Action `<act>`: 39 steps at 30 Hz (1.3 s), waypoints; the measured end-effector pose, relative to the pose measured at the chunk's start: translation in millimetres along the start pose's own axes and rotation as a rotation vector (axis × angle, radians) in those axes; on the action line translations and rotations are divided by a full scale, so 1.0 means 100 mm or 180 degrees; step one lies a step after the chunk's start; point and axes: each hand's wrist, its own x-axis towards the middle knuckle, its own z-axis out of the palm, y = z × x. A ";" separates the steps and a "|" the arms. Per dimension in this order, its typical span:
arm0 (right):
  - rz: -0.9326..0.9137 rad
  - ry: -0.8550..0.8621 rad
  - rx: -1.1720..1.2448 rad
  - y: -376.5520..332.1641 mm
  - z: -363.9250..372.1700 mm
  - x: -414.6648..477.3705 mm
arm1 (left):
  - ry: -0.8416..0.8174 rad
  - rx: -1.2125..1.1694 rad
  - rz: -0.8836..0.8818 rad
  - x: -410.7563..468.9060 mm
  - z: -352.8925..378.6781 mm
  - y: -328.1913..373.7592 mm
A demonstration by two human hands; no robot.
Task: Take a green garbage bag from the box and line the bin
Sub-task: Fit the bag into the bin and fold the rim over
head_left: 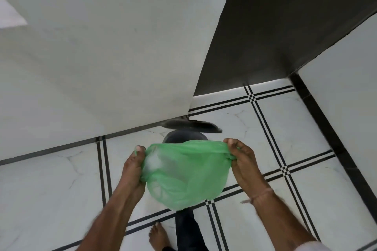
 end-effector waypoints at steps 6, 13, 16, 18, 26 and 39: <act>-0.0011 0.0124 -0.0142 0.56 -0.19 0.53 | 0.0049 0.0095 0.0100 0.66 0.02 -0.40; -0.0152 0.0106 -0.0338 1.15 -0.41 0.99 | -0.0175 0.0224 0.0339 1.38 -0.01 -0.75; -0.0148 0.0303 -0.0402 1.47 -0.57 1.20 | -0.0142 0.0185 0.0298 1.67 -0.09 -1.00; 0.0055 0.0165 -0.0643 1.62 -0.58 1.32 | -0.0151 0.0082 0.0256 1.82 -0.07 -1.05; -0.0221 -0.0317 0.0554 1.72 -0.58 1.61 | -0.0497 -0.0647 0.0585 1.98 -0.16 -1.19; 0.0200 0.0590 -0.0548 2.47 -0.93 1.94 | -0.0010 0.0020 0.0235 2.67 -0.56 -1.61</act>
